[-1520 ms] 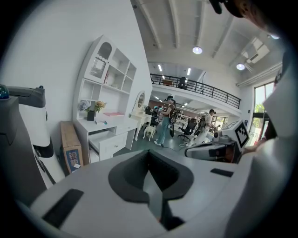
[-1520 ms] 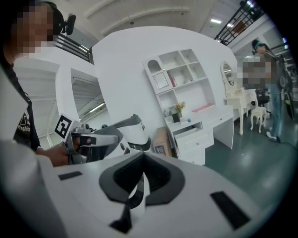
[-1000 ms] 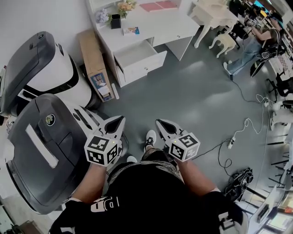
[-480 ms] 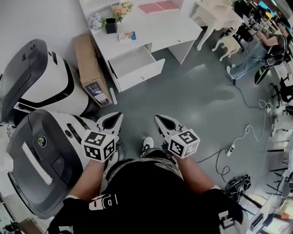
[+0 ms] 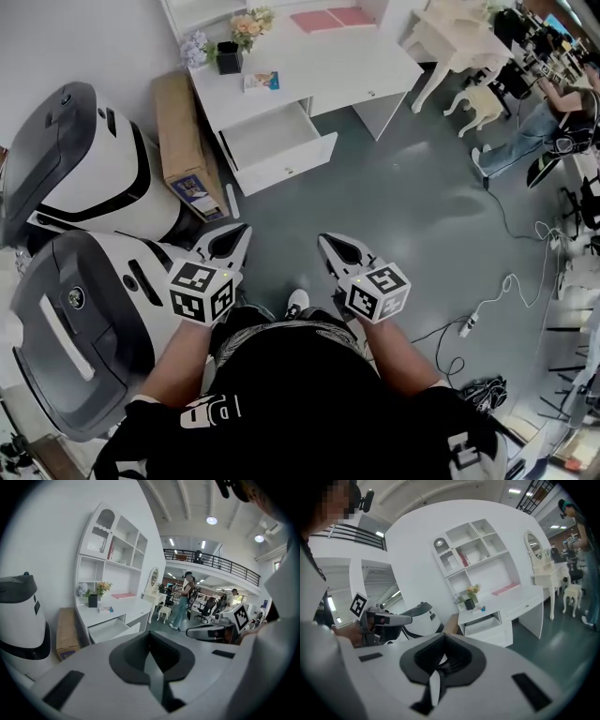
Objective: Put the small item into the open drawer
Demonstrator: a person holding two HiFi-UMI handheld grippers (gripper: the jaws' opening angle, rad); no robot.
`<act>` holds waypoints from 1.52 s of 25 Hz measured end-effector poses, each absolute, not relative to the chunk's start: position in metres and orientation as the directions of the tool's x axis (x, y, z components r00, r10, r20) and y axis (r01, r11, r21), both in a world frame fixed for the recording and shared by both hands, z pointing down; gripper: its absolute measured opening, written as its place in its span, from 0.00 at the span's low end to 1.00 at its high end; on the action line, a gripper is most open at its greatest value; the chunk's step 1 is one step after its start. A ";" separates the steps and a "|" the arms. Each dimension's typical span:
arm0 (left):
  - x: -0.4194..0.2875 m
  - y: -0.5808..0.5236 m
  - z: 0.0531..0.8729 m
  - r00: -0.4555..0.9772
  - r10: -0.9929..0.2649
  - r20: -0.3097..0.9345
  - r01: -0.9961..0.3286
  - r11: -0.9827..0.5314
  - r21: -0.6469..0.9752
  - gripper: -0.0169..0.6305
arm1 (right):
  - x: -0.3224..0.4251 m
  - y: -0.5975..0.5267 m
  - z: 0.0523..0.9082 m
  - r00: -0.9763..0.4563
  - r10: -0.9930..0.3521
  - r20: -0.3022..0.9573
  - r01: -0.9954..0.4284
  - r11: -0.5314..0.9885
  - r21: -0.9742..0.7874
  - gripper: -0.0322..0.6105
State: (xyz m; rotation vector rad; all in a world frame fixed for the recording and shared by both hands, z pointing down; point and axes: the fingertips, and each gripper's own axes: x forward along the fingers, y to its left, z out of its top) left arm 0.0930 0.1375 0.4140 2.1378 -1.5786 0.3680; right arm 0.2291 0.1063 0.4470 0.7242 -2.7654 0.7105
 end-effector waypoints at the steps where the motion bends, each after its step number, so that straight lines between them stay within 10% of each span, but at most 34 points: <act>1: 0.094 0.135 0.415 0.304 -0.828 0.472 -0.951 -0.237 0.197 0.05 | 0.231 0.104 0.448 -0.861 -0.409 0.300 -0.504 0.763 -0.405 0.06; 38: -0.047 -0.072 0.432 0.347 -0.813 0.468 -0.936 -0.275 0.217 0.05 | 0.098 -0.065 0.458 -0.819 -0.421 0.390 -0.555 0.753 -0.354 0.06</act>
